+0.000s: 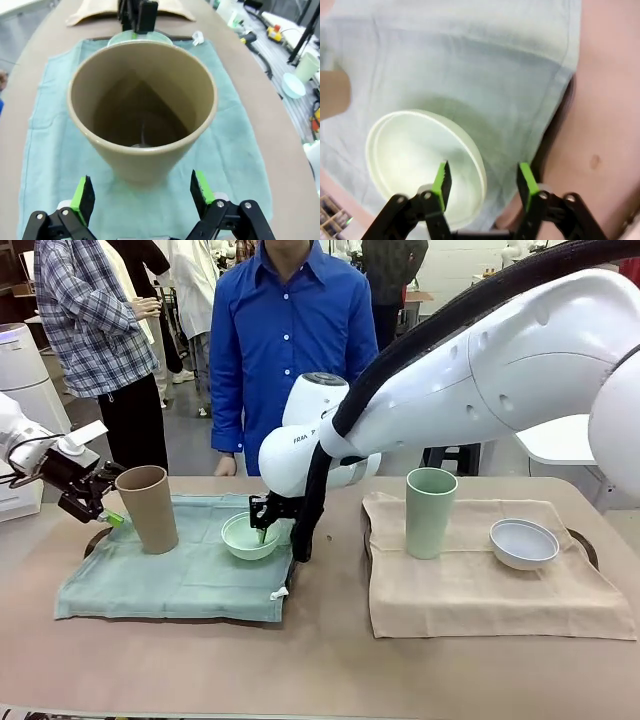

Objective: Set up a tray with a mat and arrange the tableware.
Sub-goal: Place the Picnic Bowl and Reusable plastic cup back onto the Handle tray in front of the human's position.

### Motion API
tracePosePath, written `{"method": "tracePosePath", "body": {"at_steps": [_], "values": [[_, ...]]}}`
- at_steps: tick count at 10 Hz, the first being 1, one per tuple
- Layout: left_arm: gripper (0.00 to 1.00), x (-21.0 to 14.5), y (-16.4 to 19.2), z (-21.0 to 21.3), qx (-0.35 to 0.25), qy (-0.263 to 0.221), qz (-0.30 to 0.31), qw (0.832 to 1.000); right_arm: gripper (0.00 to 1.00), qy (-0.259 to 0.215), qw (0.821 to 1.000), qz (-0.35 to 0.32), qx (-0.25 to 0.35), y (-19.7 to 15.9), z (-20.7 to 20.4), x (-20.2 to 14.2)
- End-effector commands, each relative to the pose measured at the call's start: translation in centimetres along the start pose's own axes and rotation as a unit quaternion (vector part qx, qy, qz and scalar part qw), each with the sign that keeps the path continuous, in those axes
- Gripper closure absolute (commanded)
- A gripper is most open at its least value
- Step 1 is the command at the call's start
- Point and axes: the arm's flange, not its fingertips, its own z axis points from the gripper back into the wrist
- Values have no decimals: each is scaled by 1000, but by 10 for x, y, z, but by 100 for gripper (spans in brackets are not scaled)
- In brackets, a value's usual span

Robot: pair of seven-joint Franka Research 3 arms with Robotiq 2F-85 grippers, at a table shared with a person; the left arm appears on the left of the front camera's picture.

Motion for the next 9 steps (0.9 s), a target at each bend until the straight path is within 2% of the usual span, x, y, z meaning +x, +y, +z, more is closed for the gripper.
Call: {"method": "tracePosePath", "body": {"at_steps": [1, 3, 4, 6, 8, 9], "values": [[0, 2, -6, 7, 19, 27, 28, 999, 0, 6, 997, 11, -80, 15, 27, -11], [0, -2, -9, 19, 41, 45, 58, 996, 0, -14, 997, 13, -71, 24, 58, -23], [0, -1, -11, 23, 48, 64, 67, 995, 0, -19, 997, 12, -67, 25, 70, -27], [0, 8, -24, 41, 77, 118, 122, 983, 0, -10, 996, 6, -93, 25, 93, -41], [0, 42, -47, 64, 121, 160, 213, 956, 0, 15, 991, -27, -131, 12, 121, -60], [0, 67, -57, 68, 173, 181, 265, 931, 0, 17, 988, -42, -149, 7, 139, -67]]}}
